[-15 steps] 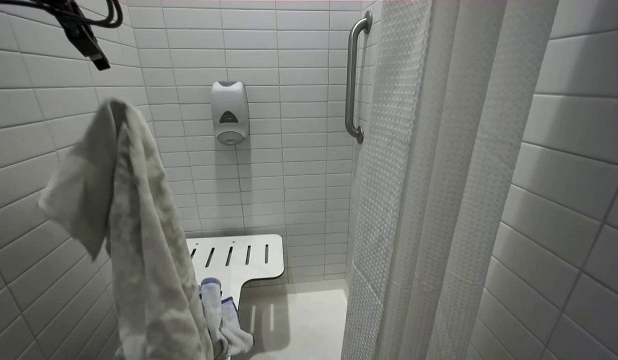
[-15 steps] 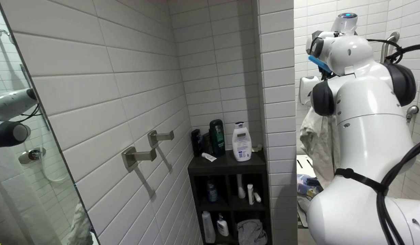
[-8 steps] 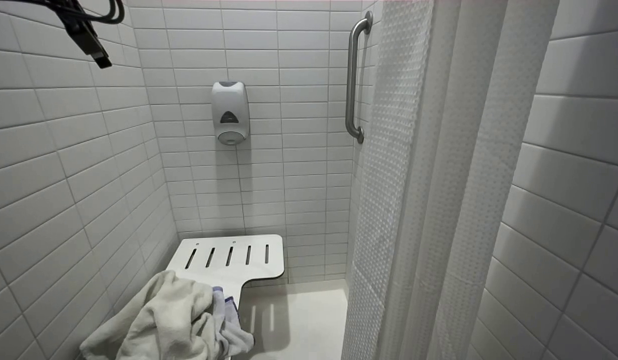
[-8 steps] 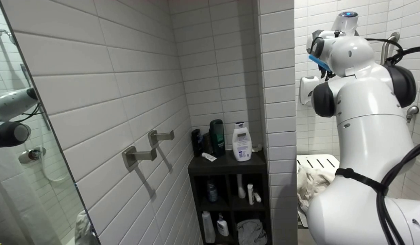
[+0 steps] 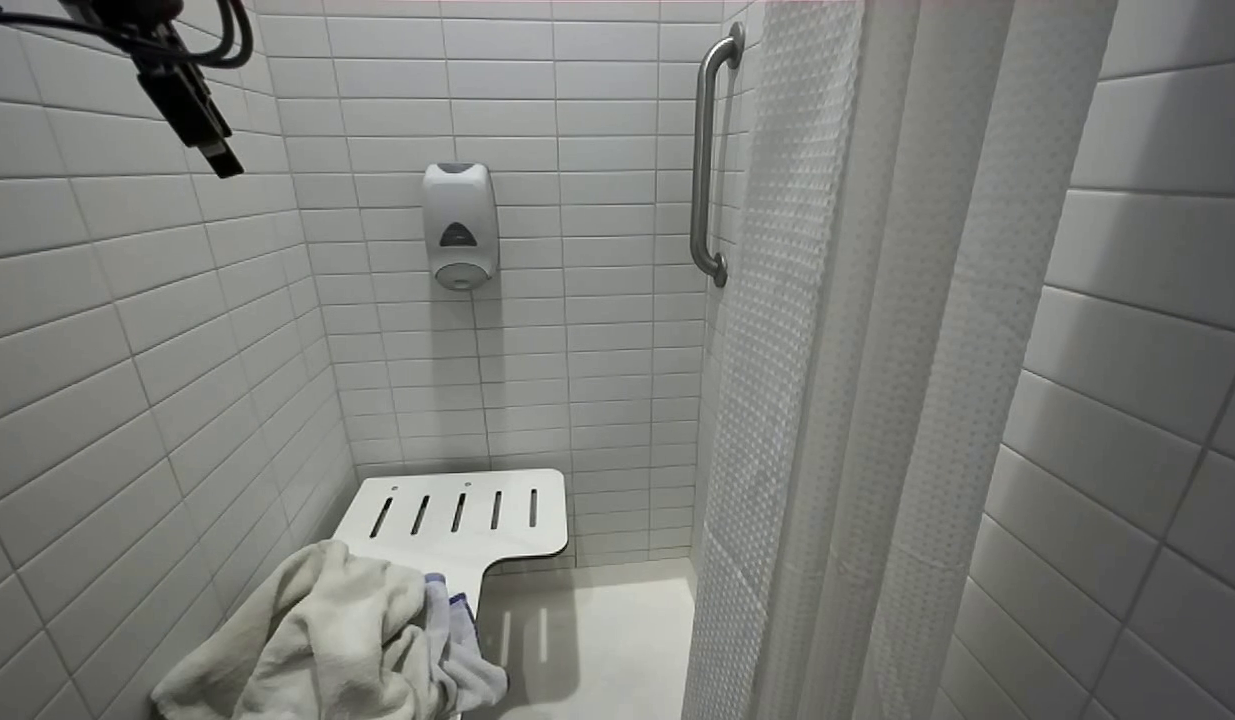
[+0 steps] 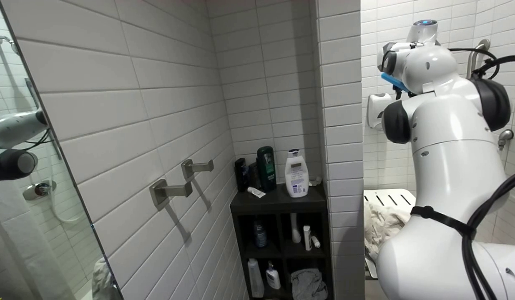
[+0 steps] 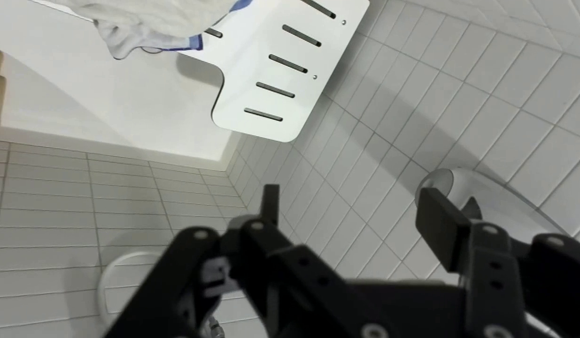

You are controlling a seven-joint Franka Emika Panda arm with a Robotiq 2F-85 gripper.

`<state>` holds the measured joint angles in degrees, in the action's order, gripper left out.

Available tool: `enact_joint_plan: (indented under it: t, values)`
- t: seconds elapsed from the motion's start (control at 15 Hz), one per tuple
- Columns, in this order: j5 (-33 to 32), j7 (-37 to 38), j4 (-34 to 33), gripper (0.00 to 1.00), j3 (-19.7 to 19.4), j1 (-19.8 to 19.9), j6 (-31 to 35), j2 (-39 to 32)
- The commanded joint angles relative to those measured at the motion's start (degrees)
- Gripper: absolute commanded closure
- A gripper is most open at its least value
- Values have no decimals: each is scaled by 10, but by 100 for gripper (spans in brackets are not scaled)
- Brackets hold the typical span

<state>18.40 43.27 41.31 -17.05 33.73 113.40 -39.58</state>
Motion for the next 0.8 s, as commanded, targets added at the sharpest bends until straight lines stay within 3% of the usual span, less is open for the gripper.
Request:
enact_joint_plan:
  t: [0.0,0.27,0.73]
  values:
    - [-22,10,50,0,-11,-18,-42,39]
    - [-35,12,96,0,-13,-31,-72,66]
    - [-98,25,271,0,-34,-69,-83,186]
